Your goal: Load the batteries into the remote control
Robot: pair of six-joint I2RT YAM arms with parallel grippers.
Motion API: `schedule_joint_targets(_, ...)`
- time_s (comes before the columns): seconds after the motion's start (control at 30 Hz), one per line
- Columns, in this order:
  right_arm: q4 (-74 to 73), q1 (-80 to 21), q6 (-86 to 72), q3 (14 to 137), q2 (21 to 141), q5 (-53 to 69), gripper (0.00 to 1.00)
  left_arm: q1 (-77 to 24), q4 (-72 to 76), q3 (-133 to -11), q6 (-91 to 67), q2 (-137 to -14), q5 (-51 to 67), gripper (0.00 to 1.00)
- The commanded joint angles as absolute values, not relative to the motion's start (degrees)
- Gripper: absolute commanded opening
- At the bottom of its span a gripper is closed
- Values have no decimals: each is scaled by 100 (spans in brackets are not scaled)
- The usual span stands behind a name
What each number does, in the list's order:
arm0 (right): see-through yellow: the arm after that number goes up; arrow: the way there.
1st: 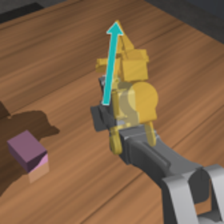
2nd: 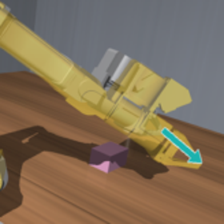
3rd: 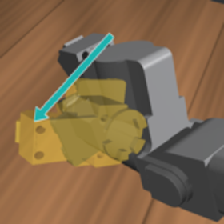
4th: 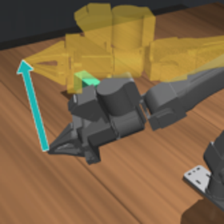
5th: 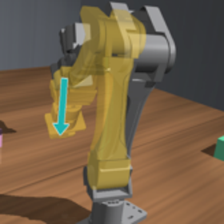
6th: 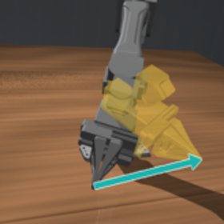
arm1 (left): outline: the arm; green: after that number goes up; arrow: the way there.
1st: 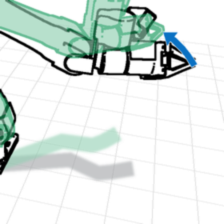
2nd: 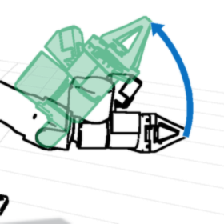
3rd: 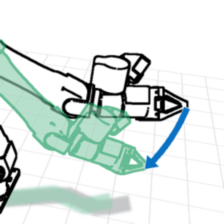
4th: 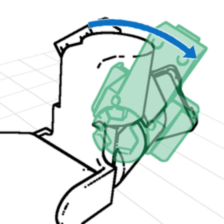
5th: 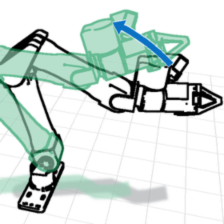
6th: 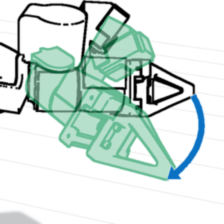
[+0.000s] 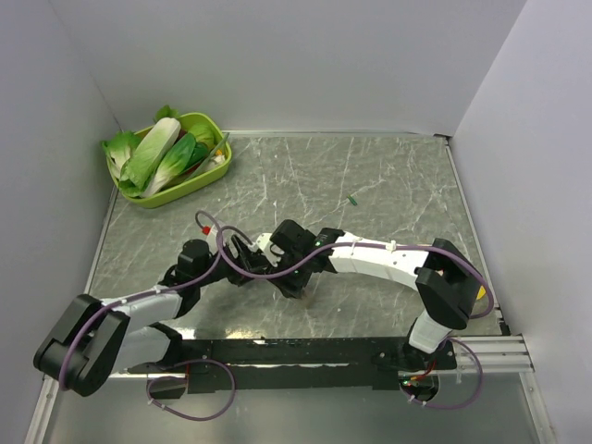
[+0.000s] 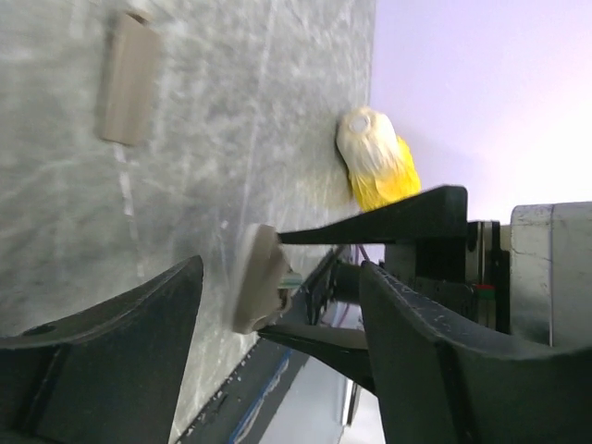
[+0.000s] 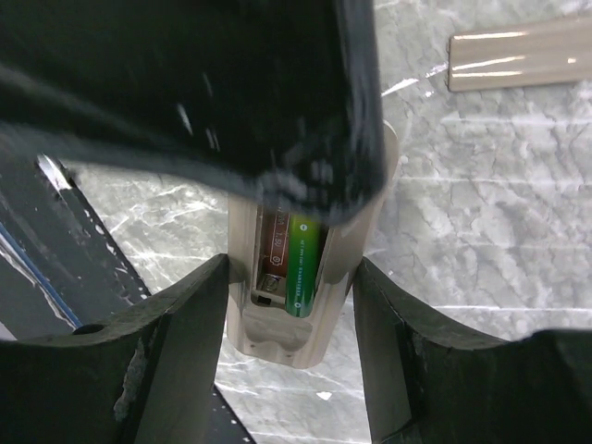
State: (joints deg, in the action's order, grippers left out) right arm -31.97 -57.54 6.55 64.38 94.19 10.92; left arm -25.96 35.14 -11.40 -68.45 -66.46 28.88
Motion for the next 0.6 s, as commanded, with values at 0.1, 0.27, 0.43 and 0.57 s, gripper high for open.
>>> schedule_joint_targets(0.1, -2918, -5722, 1002, 6469, 8930, 1345, 0, -2935, 3999, -1529, -6838, -6917, 3199, 69)
schedule_joint_targets(0.27, -2821, -5643, 1028, 6434, 8868, 1476, 0, -2944, 3991, -1635, -6812, -7128, 3357, 65)
schedule_joint_targets(0.43, -2795, -5590, 1063, 6442, 8851, 1512, 0, -2944, 3789, -1766, -6671, -7251, 3419, 61)
schedule_joint_targets(0.57, -2769, -5555, 1046, 6425, 8868, 1529, 0, -2944, 3771, -1793, -6618, -7225, 3463, 51)
